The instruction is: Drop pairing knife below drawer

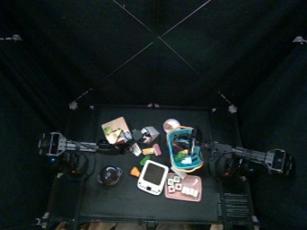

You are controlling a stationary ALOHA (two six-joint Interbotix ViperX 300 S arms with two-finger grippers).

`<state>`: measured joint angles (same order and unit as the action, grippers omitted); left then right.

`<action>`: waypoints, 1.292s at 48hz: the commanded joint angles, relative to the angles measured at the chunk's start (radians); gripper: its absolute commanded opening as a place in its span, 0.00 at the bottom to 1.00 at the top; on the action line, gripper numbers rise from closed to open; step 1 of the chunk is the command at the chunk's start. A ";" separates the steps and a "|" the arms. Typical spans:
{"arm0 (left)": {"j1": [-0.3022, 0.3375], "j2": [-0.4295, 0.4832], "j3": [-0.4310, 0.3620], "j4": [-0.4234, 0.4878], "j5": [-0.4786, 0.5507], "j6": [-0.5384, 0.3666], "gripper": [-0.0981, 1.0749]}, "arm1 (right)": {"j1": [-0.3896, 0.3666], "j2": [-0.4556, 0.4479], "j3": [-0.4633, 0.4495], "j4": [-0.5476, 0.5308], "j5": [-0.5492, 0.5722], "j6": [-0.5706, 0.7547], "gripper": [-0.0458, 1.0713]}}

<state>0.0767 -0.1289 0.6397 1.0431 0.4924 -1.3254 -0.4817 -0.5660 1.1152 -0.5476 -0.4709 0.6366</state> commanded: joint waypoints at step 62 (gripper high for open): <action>-0.124 -0.460 0.219 -0.083 0.028 0.009 0.52 | -0.011 -0.011 -0.005 0.002 0.003 -0.003 0.74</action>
<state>-0.0261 -0.5507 0.8575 0.9695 0.5246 -1.3177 -0.4878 -0.5660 1.1167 -0.5492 -0.4648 0.6351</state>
